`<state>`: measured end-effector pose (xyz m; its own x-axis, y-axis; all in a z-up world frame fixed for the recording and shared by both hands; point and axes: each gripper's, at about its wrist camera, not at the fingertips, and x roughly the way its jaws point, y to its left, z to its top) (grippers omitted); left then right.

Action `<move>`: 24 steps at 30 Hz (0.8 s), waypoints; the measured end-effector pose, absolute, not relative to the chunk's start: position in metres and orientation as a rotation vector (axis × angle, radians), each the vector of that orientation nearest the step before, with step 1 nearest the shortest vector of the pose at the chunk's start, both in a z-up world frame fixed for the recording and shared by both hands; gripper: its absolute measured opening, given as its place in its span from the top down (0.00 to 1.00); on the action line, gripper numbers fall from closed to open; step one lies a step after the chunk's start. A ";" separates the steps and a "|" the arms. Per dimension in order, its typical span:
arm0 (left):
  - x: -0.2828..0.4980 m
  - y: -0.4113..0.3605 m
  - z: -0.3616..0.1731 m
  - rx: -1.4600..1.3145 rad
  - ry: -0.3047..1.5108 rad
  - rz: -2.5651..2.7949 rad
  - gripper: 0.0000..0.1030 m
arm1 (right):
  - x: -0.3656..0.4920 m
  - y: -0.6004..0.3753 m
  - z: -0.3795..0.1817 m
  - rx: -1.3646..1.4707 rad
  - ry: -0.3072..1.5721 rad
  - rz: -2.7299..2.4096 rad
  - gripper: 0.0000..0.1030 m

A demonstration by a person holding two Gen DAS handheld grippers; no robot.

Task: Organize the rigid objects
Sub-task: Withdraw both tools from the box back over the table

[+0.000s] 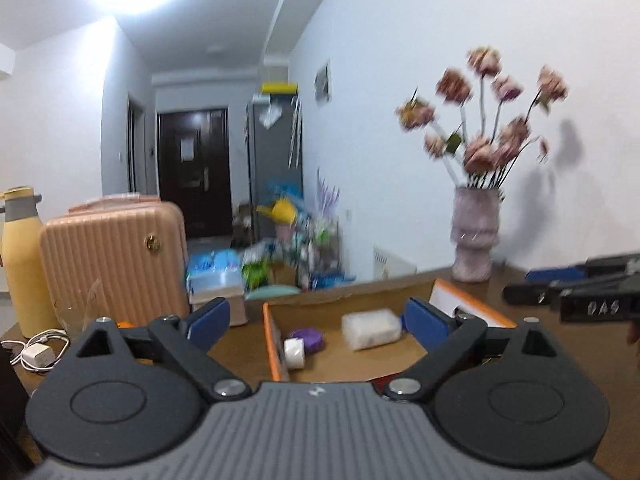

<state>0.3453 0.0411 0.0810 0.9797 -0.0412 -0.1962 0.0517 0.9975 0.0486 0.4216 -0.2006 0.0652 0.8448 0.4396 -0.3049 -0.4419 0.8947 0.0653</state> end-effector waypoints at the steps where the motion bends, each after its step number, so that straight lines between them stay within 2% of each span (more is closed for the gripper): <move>1: 0.337 0.039 0.080 0.048 0.177 -0.045 0.05 | 0.414 -0.201 0.063 -0.001 0.311 0.468 0.55; 2: 0.331 0.038 0.078 0.042 0.163 -0.043 0.04 | 0.408 -0.201 0.060 0.004 0.301 0.468 0.53; 4: 0.319 0.036 0.076 0.030 0.153 -0.035 0.04 | 0.394 -0.203 0.055 0.016 0.278 0.470 0.40; 7: 0.301 0.032 0.069 0.026 0.148 -0.022 0.02 | 0.372 -0.208 0.047 0.040 0.233 0.464 0.26; 10: 0.276 0.029 0.058 0.032 0.127 0.000 0.00 | 0.351 -0.210 0.041 0.040 0.219 0.446 0.20; 24: 0.167 0.026 0.019 0.031 0.170 0.070 0.00 | 0.225 -0.220 0.036 0.007 0.156 0.443 0.07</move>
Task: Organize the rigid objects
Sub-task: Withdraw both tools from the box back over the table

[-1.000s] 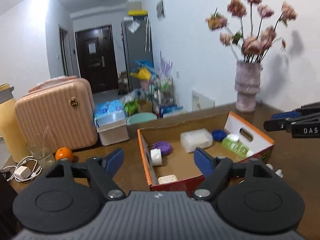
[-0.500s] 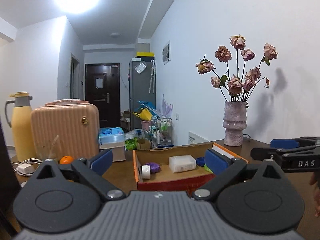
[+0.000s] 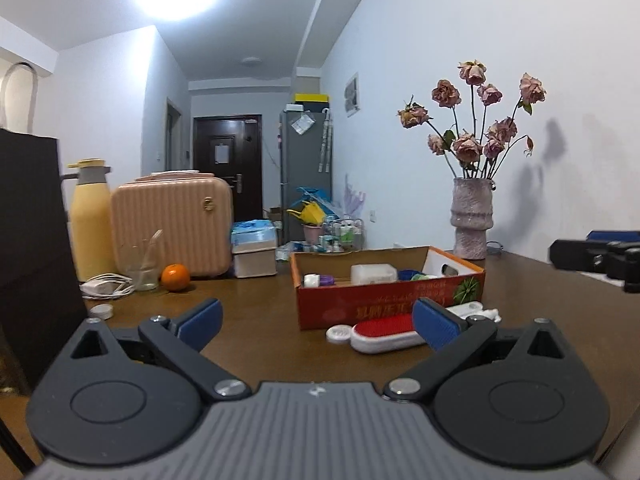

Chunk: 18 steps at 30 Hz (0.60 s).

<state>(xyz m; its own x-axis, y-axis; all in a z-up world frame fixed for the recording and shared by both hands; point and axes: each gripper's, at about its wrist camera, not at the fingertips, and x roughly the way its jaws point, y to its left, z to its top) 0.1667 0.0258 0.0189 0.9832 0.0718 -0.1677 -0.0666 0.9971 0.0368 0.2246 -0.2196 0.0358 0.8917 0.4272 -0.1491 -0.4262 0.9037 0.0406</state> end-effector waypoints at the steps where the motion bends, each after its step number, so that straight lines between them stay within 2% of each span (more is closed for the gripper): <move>1: 0.160 0.025 0.016 0.035 0.163 0.077 0.00 | 0.218 -0.220 0.034 0.010 0.146 0.443 0.06; 10: 0.113 0.023 0.004 -0.016 0.154 0.063 0.00 | 0.169 -0.221 0.011 0.004 0.176 0.436 0.05; 18: 0.129 0.016 -0.008 -0.015 0.210 0.025 0.00 | 0.167 -0.230 -0.013 -0.001 0.245 0.397 0.04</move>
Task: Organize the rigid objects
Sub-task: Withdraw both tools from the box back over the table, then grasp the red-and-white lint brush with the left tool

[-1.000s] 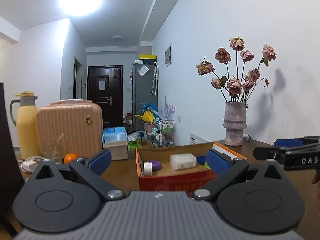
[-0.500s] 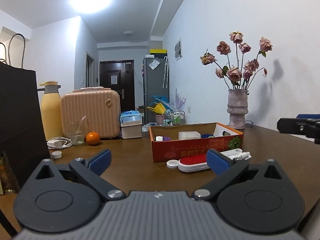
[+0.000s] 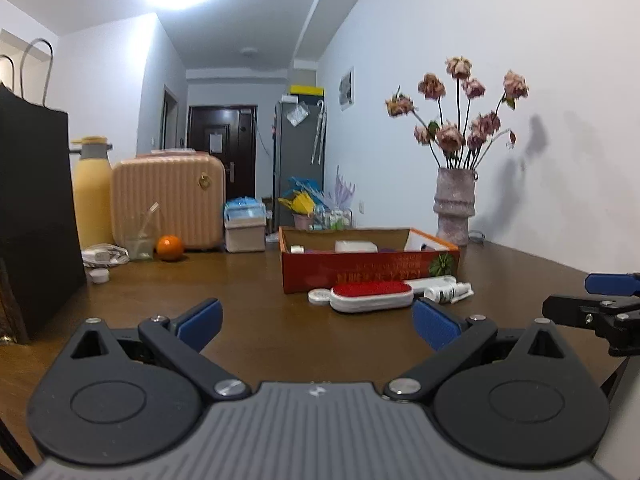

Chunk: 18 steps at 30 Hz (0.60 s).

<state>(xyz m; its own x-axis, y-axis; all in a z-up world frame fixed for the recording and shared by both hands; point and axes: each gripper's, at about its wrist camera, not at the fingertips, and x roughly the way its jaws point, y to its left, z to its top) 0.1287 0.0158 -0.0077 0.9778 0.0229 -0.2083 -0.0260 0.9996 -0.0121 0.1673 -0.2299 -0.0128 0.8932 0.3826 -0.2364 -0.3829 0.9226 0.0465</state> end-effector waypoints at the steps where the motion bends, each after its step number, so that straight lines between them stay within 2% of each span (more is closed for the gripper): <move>1: 0.133 0.016 -0.010 -0.016 0.221 0.026 0.00 | 0.172 -0.231 -0.015 -0.002 0.255 0.389 0.04; 9: 0.190 0.026 -0.020 -0.044 0.366 0.019 0.00 | 0.226 -0.239 -0.025 0.025 0.329 0.357 0.07; 15: 0.251 0.028 -0.013 -0.041 0.413 0.011 0.00 | 0.296 -0.251 -0.025 0.058 0.401 0.351 0.20; 17: 0.276 0.026 -0.008 -0.045 0.414 -0.016 0.02 | 0.321 -0.253 -0.022 0.041 0.427 0.354 0.25; 18: 0.290 0.025 -0.008 -0.042 0.429 -0.022 0.03 | 0.339 -0.255 -0.021 0.029 0.442 0.350 0.31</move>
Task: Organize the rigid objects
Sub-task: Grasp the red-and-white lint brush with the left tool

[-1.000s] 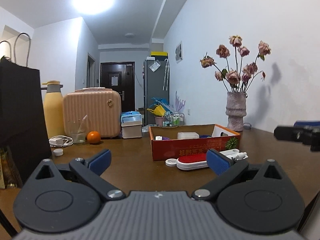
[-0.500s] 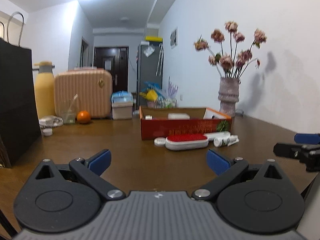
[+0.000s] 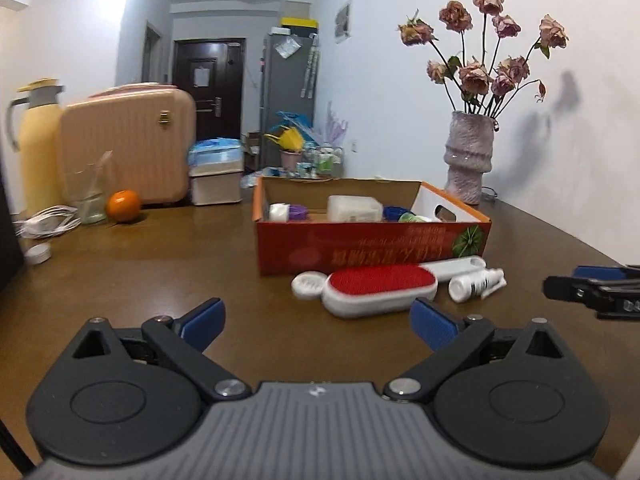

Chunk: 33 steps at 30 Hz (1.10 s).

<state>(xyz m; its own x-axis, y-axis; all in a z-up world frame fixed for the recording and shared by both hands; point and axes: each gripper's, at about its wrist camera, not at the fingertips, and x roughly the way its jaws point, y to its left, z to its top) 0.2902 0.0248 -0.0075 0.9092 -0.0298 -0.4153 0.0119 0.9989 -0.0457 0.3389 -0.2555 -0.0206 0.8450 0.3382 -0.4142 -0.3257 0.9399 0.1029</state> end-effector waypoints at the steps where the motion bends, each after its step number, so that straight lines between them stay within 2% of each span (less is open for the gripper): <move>1: 0.304 0.024 -0.007 -0.041 0.450 -0.018 0.07 | 0.353 -0.257 -0.019 0.026 0.454 0.347 0.38; 7: 0.385 0.030 -0.020 -0.161 0.596 -0.023 0.36 | 0.455 -0.274 -0.025 0.091 0.563 0.352 0.62; 10: 0.412 0.032 -0.030 -0.230 0.656 -0.057 0.43 | 0.494 -0.273 -0.039 0.100 0.623 0.352 0.74; 12: 0.422 0.034 -0.036 -0.277 0.671 -0.081 0.44 | 0.511 -0.271 -0.048 0.102 0.651 0.342 0.78; 14: 0.430 0.036 -0.044 -0.315 0.695 -0.096 0.50 | 0.520 -0.267 -0.057 0.085 0.671 0.349 0.78; 23: 0.434 0.049 -0.052 -0.466 0.718 -0.178 0.52 | 0.533 -0.280 -0.077 0.178 0.682 0.366 0.78; 26: 0.436 0.052 -0.054 -0.501 0.722 -0.190 0.53 | 0.534 -0.282 -0.080 0.210 0.673 0.386 0.87; 33: 0.429 0.053 -0.052 -0.544 0.736 -0.179 0.55 | 0.523 -0.279 -0.074 0.232 0.646 0.362 0.89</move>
